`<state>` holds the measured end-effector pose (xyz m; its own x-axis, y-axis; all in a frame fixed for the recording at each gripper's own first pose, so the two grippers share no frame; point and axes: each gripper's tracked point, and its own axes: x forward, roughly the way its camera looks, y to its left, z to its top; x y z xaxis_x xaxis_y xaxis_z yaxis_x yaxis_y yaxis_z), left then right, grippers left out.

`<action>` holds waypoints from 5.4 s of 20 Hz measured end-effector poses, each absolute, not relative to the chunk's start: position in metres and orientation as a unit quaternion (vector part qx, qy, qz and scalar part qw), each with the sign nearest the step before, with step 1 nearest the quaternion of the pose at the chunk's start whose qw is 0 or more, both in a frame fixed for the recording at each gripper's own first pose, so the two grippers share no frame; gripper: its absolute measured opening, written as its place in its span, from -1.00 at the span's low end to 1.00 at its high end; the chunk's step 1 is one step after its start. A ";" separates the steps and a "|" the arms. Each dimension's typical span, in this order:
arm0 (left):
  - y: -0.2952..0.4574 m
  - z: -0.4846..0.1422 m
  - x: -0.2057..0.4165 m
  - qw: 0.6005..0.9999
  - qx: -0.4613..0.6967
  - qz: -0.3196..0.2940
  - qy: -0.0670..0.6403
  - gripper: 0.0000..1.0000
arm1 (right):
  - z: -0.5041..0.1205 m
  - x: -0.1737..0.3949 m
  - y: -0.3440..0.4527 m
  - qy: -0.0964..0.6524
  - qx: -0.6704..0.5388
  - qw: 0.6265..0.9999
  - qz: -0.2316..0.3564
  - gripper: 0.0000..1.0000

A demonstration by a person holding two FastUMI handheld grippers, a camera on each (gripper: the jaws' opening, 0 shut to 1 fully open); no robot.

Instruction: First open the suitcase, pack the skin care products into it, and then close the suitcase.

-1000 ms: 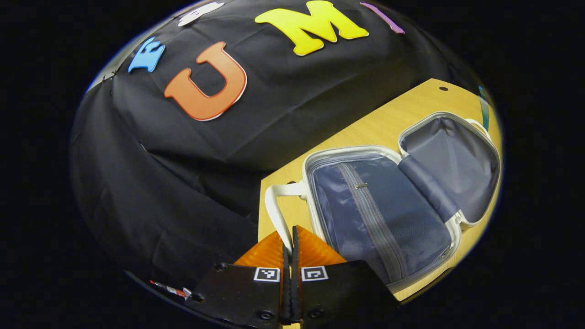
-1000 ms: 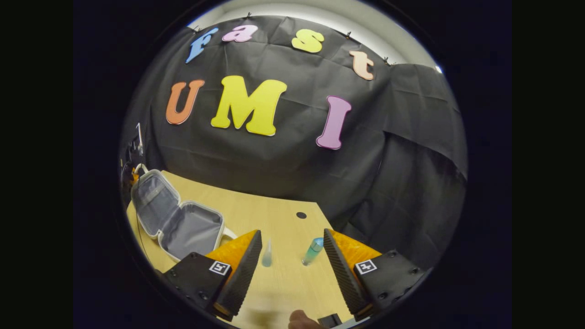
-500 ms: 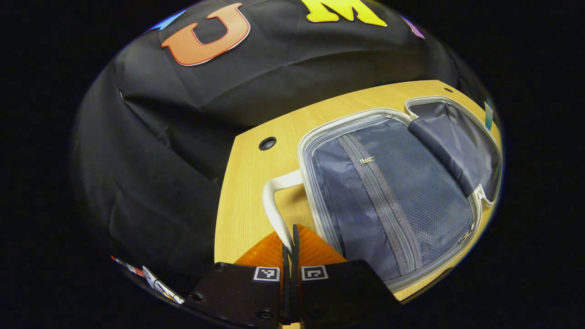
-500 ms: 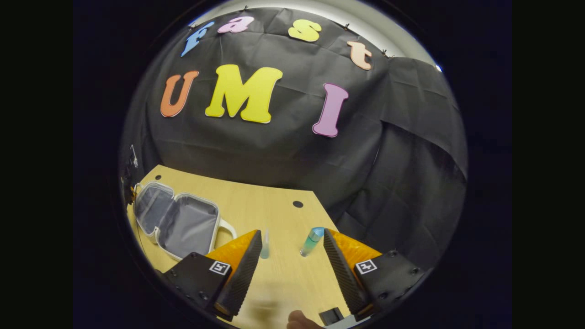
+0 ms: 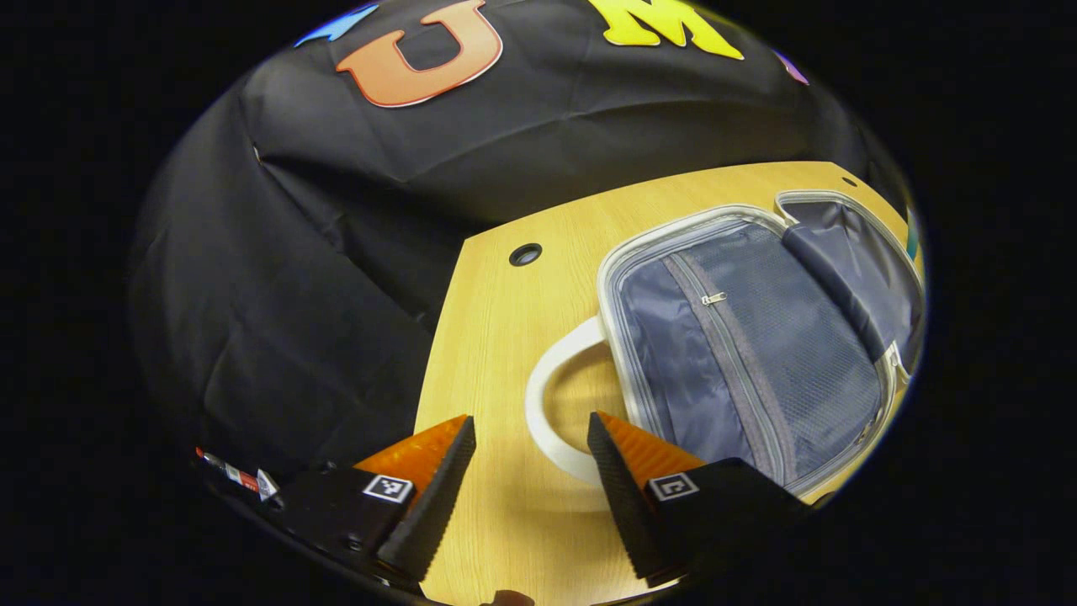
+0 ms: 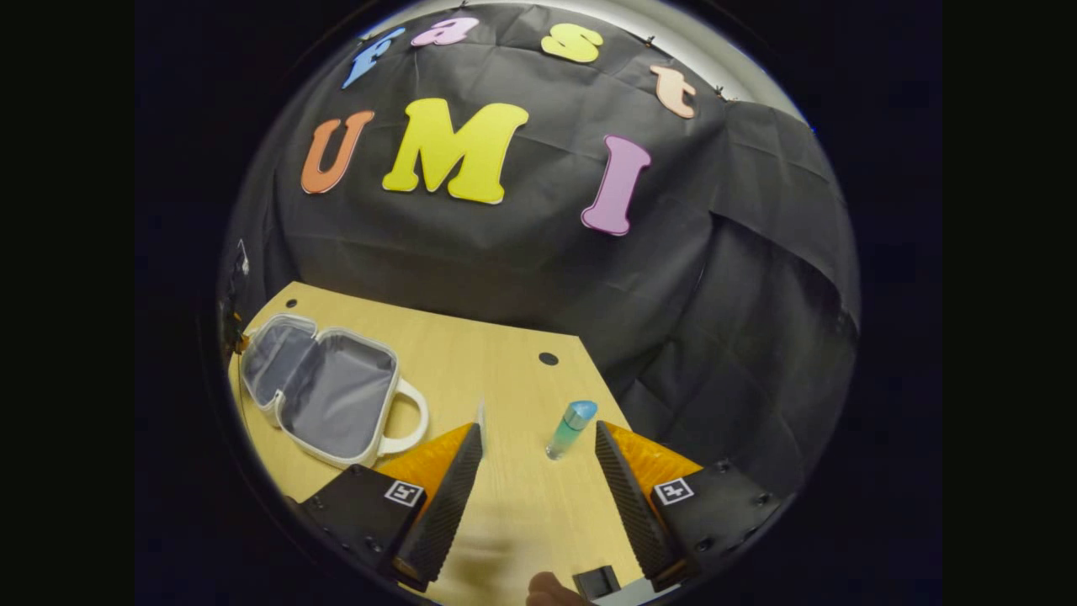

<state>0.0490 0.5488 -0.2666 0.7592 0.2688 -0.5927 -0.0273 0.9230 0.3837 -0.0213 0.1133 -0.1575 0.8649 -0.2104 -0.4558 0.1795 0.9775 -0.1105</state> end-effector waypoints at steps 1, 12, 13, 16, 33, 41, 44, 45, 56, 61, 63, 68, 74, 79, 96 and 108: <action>0.541 -0.258 0.048 0.922 0.178 0.081 0.333 0.86 | -0.161 -0.025 0.107 0.241 -0.029 0.965 -0.101 0.60; 0.248 -0.199 0.052 0.948 0.139 -0.115 0.262 0.98 | -0.184 -0.017 0.020 0.242 -0.022 0.967 -0.078 0.60; 0.215 -0.196 0.053 0.948 0.130 -0.133 0.258 0.98 | -0.189 -0.018 0.010 0.245 -0.022 0.966 -0.078 0.61; 0.116 -0.190 0.047 0.942 0.114 -0.192 0.250 0.99 | -0.200 -0.023 -0.015 0.255 -0.022 0.964 -0.075 0.60; -0.119 -0.309 0.073 0.931 0.072 -0.231 0.272 0.96 | -0.275 -0.025 -0.091 0.318 -0.043 0.946 -0.045 0.60; -0.132 -0.312 0.091 0.952 0.065 -0.194 0.226 0.04 | -0.297 0.055 -0.050 0.296 -0.002 0.955 0.006 0.60; -0.130 -0.311 0.082 0.952 0.056 -0.178 0.241 -0.22 | -0.298 0.080 -0.031 0.290 0.000 0.957 0.028 0.60; -0.132 -0.311 0.076 0.951 0.049 -0.179 0.246 -0.24 | -0.298 0.086 -0.024 0.287 0.001 0.957 0.036 0.60; -0.073 -0.222 -0.011 0.967 0.037 -0.108 0.230 -0.29 | -0.327 0.141 0.022 0.283 0.031 0.956 0.064 0.60; -0.024 -0.188 -0.050 0.967 0.025 -0.068 0.245 -0.20 | -0.342 0.151 0.025 0.290 0.038 0.955 0.046 0.29; -0.002 -0.177 -0.060 0.967 0.016 -0.049 0.248 -0.29 | -0.344 0.153 0.021 0.290 0.036 0.955 0.041 0.05; 0.054 -0.156 -0.052 0.971 0.022 -0.024 0.237 -0.29 | -0.327 0.129 0.027 0.306 0.070 0.949 0.029 -0.16; 0.115 -0.159 -0.025 0.970 0.036 -0.013 0.242 -0.29 | -0.263 0.098 0.056 0.281 0.079 0.955 0.061 -0.22; 0.147 -0.233 0.008 0.947 0.025 -0.012 0.319 -0.20 | -0.233 0.069 0.087 0.279 0.075 0.955 0.071 -0.17; 0.187 -0.332 0.021 0.880 0.018 0.027 0.474 -0.29 | -0.233 0.027 0.114 0.318 0.047 0.945 0.065 -0.17; 0.174 -0.342 0.021 0.871 -0.014 0.023 0.490 0.14 | -0.237 0.031 0.136 0.319 0.032 0.943 0.092 -0.17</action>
<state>0.0207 0.1740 -0.3418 0.5184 0.0262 -0.8547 -0.0542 0.9985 -0.0023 0.0306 0.1357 -0.2372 0.7790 0.1942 -0.5962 -0.1532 0.9810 0.1194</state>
